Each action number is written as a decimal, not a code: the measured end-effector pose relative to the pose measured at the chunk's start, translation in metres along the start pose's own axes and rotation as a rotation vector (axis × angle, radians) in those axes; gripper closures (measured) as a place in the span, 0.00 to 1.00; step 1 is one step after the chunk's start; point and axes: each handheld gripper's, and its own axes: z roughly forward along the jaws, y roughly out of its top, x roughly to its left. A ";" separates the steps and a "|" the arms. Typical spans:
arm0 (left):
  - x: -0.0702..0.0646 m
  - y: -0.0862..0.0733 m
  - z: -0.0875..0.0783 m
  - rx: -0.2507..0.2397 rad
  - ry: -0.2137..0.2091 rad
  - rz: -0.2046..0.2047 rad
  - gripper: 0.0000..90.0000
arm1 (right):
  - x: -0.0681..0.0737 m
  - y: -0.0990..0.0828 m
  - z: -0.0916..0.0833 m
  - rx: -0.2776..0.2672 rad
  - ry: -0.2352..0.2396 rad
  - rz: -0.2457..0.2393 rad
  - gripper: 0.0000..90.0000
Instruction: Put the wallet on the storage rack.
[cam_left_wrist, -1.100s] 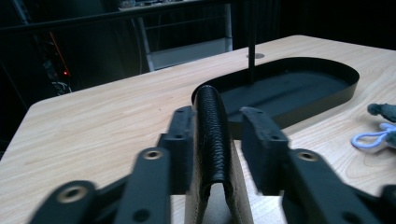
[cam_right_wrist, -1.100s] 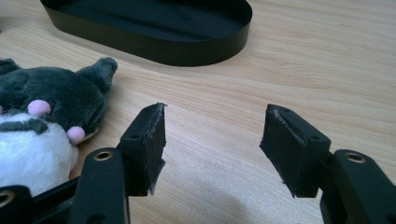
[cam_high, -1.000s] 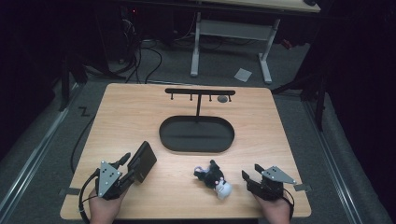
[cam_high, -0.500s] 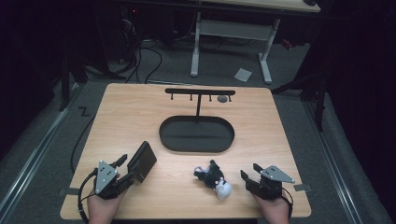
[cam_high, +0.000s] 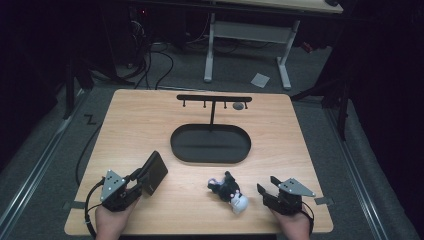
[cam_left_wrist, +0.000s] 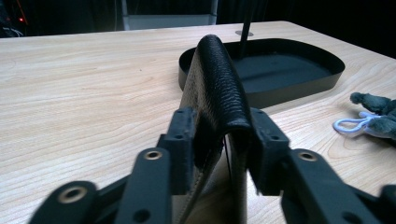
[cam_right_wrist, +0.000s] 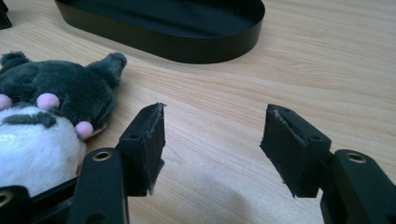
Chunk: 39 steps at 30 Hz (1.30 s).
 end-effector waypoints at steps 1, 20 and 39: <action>0.000 0.000 0.000 0.001 0.000 0.001 0.76 | -0.001 0.000 -0.001 0.000 -0.002 0.001 0.44; -0.008 0.012 0.007 -0.054 0.014 0.032 0.85 | -0.011 -0.012 -0.018 -0.017 0.006 0.018 0.37; -0.018 0.021 0.018 -0.089 -0.017 0.031 0.85 | -0.018 -0.009 -0.025 0.013 -0.020 0.057 0.24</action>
